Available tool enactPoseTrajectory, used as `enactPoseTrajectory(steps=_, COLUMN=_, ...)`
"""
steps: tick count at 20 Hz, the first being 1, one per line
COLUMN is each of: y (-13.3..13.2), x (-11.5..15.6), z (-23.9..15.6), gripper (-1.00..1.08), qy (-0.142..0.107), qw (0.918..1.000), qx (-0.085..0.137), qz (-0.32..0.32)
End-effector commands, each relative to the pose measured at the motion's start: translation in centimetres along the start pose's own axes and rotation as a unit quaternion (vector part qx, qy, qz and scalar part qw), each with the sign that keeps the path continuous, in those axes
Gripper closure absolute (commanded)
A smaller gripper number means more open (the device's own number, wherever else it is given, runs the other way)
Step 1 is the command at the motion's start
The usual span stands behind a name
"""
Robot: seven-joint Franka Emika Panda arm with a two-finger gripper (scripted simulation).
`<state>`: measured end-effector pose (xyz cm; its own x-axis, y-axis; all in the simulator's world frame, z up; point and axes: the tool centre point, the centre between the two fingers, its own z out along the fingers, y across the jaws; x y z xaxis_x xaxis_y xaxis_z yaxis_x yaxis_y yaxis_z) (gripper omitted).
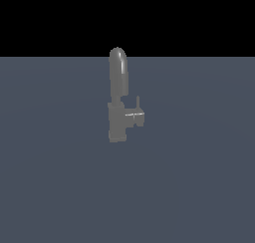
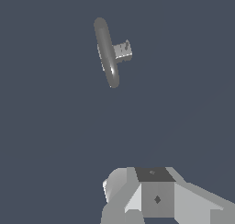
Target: Turn on the faucet by rotating a designated handle.
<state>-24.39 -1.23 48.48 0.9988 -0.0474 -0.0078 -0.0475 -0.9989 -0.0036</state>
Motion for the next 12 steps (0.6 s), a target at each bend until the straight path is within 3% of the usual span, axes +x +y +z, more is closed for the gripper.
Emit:
enactPoseTrajectory(steps=1, y=-0.1, x=0.5, z=0.1, gripper=1.08, qy=-0.007, qw=0.9999, qx=0.005, qz=0.006)
enactPoseTrajectory(steps=12, y=-0.3, x=5.0, z=1.3, gripper=1.08, qy=-0.068, qw=0.9949, qx=0.053, qz=0.054)
